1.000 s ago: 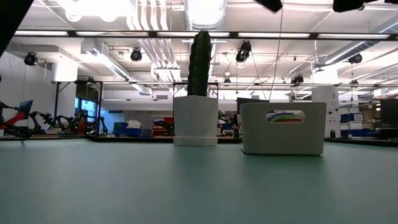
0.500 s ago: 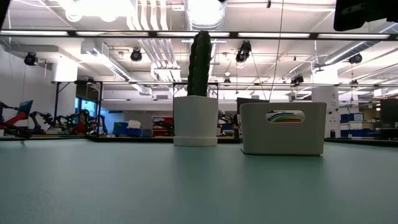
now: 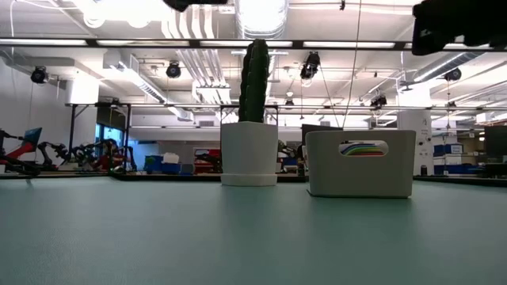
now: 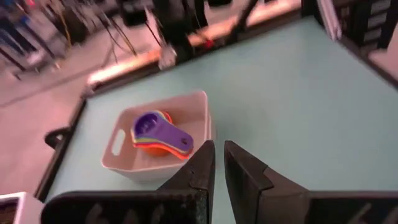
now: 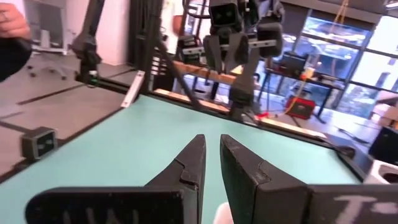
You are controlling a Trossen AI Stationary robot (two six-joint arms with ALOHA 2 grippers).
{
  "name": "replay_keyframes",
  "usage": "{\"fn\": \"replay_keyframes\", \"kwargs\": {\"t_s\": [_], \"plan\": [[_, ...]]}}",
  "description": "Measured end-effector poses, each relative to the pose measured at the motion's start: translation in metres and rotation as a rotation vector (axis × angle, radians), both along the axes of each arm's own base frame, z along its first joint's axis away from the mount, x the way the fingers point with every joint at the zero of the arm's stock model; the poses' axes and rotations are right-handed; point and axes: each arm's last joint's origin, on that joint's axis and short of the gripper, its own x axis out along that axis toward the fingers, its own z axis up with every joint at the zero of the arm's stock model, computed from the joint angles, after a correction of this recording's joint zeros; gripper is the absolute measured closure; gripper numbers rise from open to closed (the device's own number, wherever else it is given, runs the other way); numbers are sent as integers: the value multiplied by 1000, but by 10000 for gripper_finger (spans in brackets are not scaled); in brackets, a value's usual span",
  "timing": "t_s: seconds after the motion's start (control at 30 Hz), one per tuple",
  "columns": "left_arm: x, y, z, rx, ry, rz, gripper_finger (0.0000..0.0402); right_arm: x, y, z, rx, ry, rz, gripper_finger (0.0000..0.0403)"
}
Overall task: Nest measuring cups in basket
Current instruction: Return to Home Position
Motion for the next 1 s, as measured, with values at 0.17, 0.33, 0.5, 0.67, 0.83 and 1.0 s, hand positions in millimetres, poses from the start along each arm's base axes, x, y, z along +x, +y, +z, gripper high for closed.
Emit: {"fn": "replay_keyframes", "kwargs": {"t_s": [0.17,0.33,0.5,0.67,0.83,1.0], "plan": [[-36,16,-9,-21,-154,38,384,5,-13,0,-21,-1,-30,365],[-70,30,-23,-49,-248,81,384,6,-25,-3,-32,29,-45,365],[-99,41,-39,-94,-332,90,384,1,-31,-4,-29,55,-78,365],[-124,50,-55,-140,-422,93,384,-12,-33,1,-21,12,-75,365],[-144,57,-68,-175,-489,99,384,-25,-35,5,-19,-44,-78,365],[-158,63,-79,-200,-539,114,384,-34,-36,5,-17,-57,-80,365]]}}
